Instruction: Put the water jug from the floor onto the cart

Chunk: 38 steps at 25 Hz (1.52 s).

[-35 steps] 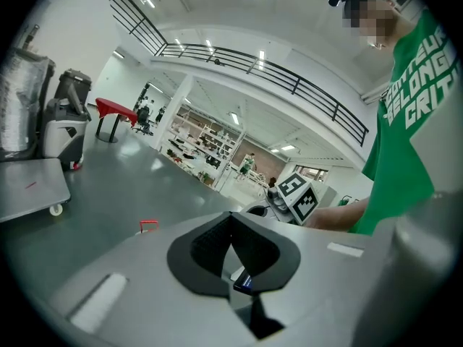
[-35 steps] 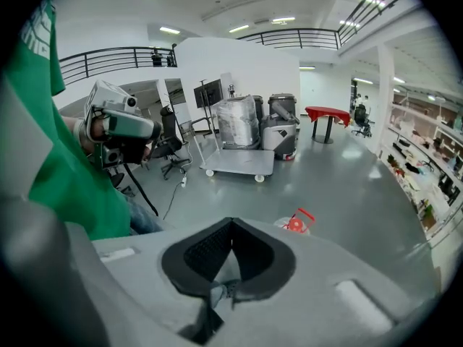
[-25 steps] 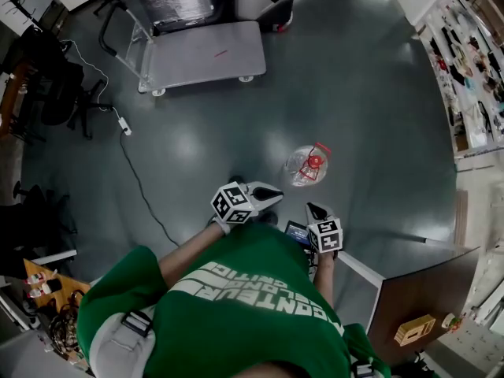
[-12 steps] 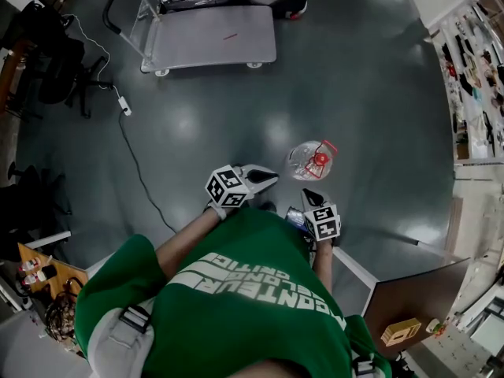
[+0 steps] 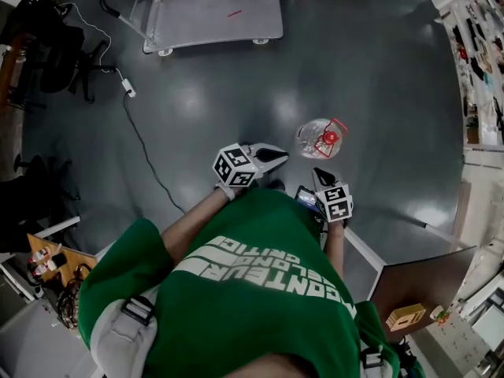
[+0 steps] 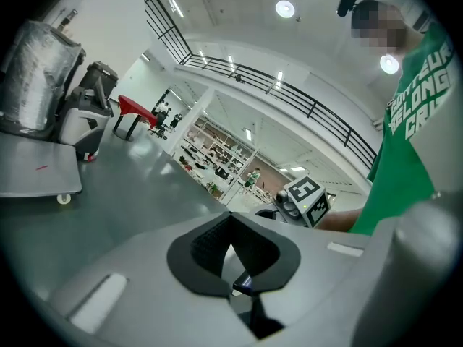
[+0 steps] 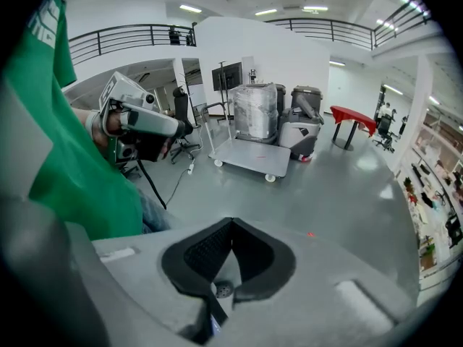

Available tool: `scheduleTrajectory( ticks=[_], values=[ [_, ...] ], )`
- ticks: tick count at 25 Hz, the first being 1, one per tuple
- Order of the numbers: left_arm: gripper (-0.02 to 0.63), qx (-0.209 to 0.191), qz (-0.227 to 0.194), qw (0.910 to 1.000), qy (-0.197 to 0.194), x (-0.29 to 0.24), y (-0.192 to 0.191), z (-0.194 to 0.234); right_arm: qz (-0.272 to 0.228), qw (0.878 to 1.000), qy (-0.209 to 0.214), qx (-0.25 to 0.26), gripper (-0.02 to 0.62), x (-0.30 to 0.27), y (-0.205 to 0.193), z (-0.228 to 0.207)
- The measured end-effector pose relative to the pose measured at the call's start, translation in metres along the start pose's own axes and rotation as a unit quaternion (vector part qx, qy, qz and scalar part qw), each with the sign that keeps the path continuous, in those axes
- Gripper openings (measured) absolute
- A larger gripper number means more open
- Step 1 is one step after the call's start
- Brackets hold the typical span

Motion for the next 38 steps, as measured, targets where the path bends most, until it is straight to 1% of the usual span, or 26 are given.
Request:
scheduleTrajectory(
  ticks=[5, 10, 12, 15, 19, 22, 27, 31, 33, 38],
  values=[
    [0.009, 0.005, -0.004, 0.9999, -0.015, -0.006, 0.008, -0.010, 0.003, 1.000, -0.002, -0.010, -0.007, 0.002, 0.000, -0.002],
    [0.009, 0.005, -0.007, 0.9998, -0.016, -0.008, 0.015, 0.000, 0.008, 1.000, -0.005, -0.014, -0.007, -0.002, -0.003, -0.009],
    [0.009, 0.009, -0.002, 0.9999, -0.014, -0.007, 0.014, 0.007, 0.011, 1.000, -0.011, -0.017, -0.007, -0.003, -0.002, -0.011],
    [0.009, 0.013, 0.007, 0.9998, -0.016, -0.003, 0.013, 0.014, 0.004, 0.999, -0.016, -0.032, -0.007, 0.000, 0.002, -0.012],
    [0.009, 0.002, 0.013, 0.9997, -0.023, -0.008, 0.024, 0.024, 0.013, 0.999, -0.027, -0.031, -0.008, -0.005, -0.003, -0.027],
    [0.009, -0.002, 0.018, 0.9995, -0.027, -0.006, 0.030, 0.032, 0.016, 0.999, -0.027, -0.038, -0.006, -0.010, 0.005, -0.029],
    [0.009, 0.004, 0.027, 0.9989, -0.037, 0.003, 0.037, 0.043, 0.021, 0.998, -0.034, -0.048, -0.008, -0.012, 0.019, -0.032],
    [0.009, 0.000, 0.028, 0.9987, -0.043, 0.006, 0.049, 0.057, 0.026, 0.997, -0.051, -0.053, -0.007, -0.016, 0.026, -0.048],
    [0.009, -0.004, 0.028, 0.9984, -0.048, 0.009, 0.056, 0.064, 0.024, 0.996, -0.064, -0.055, -0.006, -0.019, 0.029, -0.057],
    [0.009, -0.016, 0.039, 0.9974, -0.059, 0.022, 0.066, 0.083, 0.038, 0.992, -0.098, -0.072, -0.006, -0.021, 0.028, -0.075]
  ],
)
Point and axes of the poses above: the fingertips, and each gripper's own axes: x backward along the fingers, z to its left, y out of its top, the point moved 1 cm from there along x, backward along the fingers, and after that the axes turned 1 degree about z, right-handed, at the moved point
